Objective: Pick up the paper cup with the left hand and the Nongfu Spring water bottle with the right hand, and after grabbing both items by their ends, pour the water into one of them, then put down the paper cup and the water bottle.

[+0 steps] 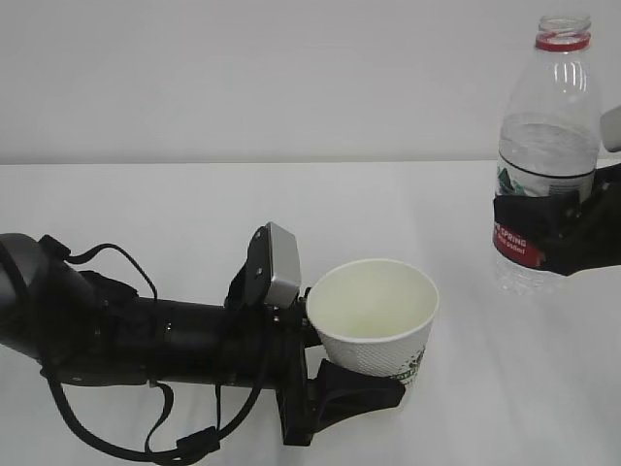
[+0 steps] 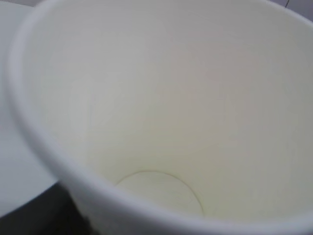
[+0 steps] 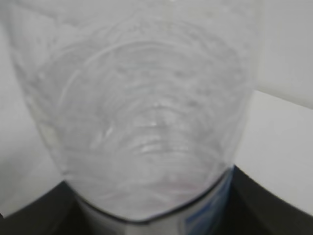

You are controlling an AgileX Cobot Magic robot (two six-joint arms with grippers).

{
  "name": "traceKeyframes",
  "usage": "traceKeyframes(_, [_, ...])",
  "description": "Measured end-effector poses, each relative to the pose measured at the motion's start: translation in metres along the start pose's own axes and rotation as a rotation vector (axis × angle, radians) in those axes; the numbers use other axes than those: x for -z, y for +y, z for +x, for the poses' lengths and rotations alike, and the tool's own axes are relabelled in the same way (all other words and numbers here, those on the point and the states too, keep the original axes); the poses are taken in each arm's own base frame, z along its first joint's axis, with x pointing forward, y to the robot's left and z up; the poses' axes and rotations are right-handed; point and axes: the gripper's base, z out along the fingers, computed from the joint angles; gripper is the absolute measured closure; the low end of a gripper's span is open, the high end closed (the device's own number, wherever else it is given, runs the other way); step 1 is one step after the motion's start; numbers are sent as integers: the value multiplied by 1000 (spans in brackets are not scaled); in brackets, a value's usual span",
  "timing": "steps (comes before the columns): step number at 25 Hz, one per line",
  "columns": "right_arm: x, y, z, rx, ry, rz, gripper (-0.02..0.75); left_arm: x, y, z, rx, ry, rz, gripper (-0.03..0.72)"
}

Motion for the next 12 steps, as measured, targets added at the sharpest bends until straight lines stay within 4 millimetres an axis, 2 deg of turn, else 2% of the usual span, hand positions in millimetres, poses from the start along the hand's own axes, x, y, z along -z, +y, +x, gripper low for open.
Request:
traceKeyframes(5, [7, -1, -2, -1, -4, 28, 277, 0, 0, 0, 1, 3, 2, 151])
traceKeyframes(12, [18, 5, 5, -18, -1, 36, 277, -1, -1, 0, -1, 5, 8, 152])
